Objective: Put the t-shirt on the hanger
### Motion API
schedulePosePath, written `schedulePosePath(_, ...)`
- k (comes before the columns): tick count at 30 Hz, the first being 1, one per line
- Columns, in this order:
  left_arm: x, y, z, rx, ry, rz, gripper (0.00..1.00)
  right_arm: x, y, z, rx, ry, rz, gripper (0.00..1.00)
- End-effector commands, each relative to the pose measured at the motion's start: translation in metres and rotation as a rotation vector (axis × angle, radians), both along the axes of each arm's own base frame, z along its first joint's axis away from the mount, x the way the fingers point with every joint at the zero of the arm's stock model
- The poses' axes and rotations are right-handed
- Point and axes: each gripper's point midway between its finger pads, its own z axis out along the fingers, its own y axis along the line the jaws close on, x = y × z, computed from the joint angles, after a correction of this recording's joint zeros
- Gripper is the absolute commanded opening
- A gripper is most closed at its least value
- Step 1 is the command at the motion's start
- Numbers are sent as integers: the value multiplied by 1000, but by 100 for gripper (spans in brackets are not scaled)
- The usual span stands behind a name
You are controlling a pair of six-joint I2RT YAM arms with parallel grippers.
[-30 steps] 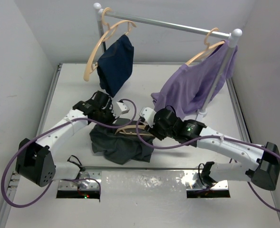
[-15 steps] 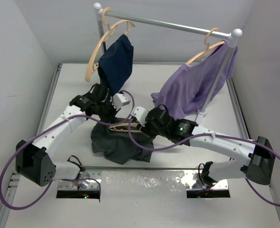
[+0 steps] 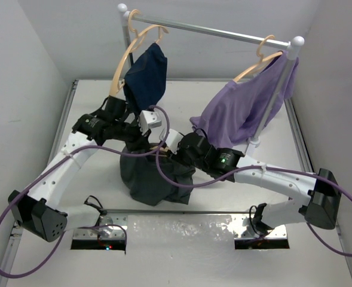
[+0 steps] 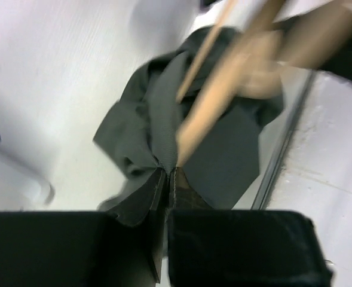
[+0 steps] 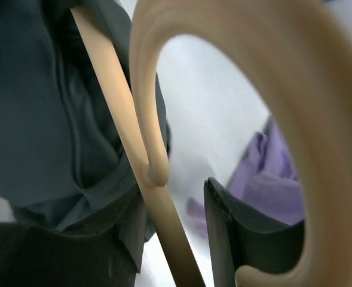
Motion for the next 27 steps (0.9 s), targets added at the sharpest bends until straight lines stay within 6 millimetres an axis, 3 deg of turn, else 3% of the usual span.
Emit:
schedulePosePath(1, -18, -21, 45, -124, -81, -138, 0, 26, -5, 28, 64, -87, -129, 0)
schedulePosePath(7, -8, -25, 70, -144, -138, -137, 0, 16, -6, 14, 91, -56, -102, 0)
schedulePosePath(16, 3, -42, 89, -164, -162, -161, 0, 18, 36, 45, 258, -104, -14, 0)
schedulePosePath(20, -4, -38, 83, -141, -150, -183, 0, 19, 42, 49, 288, -118, -5, 0)
schedulePosePath(21, -2, -34, 71, -112, -138, -167, 1, 18, 44, 50, 306, -118, 11, 0)
schedulePosePath(22, 0, -33, 66, -97, -136, -157, 7, 15, 47, 50, 327, -118, 29, 0)
schedulePosePath(23, 3, -31, 63, -88, -140, -146, 28, 11, 53, 47, 367, -113, 59, 0)
schedulePosePath(25, 7, -26, 57, -46, -152, -133, 48, 6, 55, 38, 397, -108, 79, 0)
schedulePosePath(27, 16, -14, 53, 18, -188, -94, 56, -1, 62, 29, 415, -87, 131, 0)
